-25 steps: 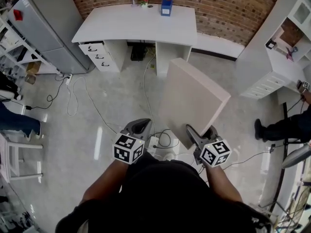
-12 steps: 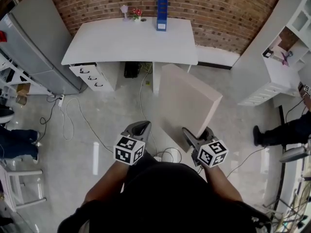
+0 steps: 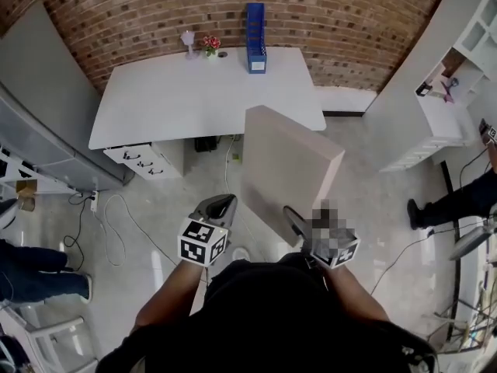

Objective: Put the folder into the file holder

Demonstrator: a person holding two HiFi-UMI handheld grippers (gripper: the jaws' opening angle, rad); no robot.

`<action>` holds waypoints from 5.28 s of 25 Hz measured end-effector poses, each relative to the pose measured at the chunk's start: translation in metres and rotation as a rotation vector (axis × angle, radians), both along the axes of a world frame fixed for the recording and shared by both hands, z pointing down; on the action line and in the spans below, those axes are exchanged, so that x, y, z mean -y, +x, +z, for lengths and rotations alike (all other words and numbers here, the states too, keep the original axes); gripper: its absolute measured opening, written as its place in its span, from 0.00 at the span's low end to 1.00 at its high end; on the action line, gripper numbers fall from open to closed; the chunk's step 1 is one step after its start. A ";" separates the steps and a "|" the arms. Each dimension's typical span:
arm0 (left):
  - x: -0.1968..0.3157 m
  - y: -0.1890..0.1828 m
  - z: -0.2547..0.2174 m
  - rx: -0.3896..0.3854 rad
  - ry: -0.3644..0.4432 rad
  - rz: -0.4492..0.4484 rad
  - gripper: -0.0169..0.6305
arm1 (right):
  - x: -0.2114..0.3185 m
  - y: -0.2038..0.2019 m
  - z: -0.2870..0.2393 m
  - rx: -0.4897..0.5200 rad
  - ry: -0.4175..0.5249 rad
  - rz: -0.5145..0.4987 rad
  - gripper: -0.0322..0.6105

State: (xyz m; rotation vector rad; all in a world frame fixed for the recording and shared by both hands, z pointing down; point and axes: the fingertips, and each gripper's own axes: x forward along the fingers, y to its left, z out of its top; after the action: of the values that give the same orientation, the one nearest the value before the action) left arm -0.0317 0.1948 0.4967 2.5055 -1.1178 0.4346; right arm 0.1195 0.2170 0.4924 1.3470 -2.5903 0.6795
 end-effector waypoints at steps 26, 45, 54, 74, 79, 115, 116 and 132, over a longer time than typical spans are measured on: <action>0.178 -0.048 0.047 0.037 -0.080 -0.051 0.03 | 0.227 -0.024 0.033 -0.004 -0.030 -0.022 0.49; 0.421 0.015 0.001 0.046 -0.002 -0.146 0.03 | 0.492 0.042 -0.016 0.010 0.079 -0.058 0.49; 0.456 -0.027 0.010 0.049 -0.033 -0.107 0.03 | 0.539 0.040 -0.031 -0.011 0.103 0.060 0.49; 0.511 -0.118 0.002 0.034 0.006 0.017 0.03 | 0.599 0.001 -0.082 -0.076 0.242 0.361 0.49; 0.508 -0.130 0.010 0.013 -0.003 -0.034 0.03 | 0.639 0.010 -0.106 -0.092 0.299 0.404 0.49; 0.501 -0.153 0.019 0.052 -0.061 -0.151 0.03 | 0.782 -0.018 -0.077 -0.186 0.414 0.540 0.53; 0.502 -0.153 0.019 0.052 -0.063 -0.152 0.03 | 0.784 -0.021 -0.077 -0.198 0.419 0.526 0.55; 0.517 -0.150 0.022 0.038 -0.064 -0.154 0.03 | 0.795 -0.028 -0.027 -0.292 0.332 0.470 0.58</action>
State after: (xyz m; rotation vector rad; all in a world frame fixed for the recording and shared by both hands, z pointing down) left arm -0.1819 -0.3222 0.5187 2.3452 -1.2802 0.4688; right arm 0.0912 -0.5776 0.4659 2.0148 -2.2324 0.0783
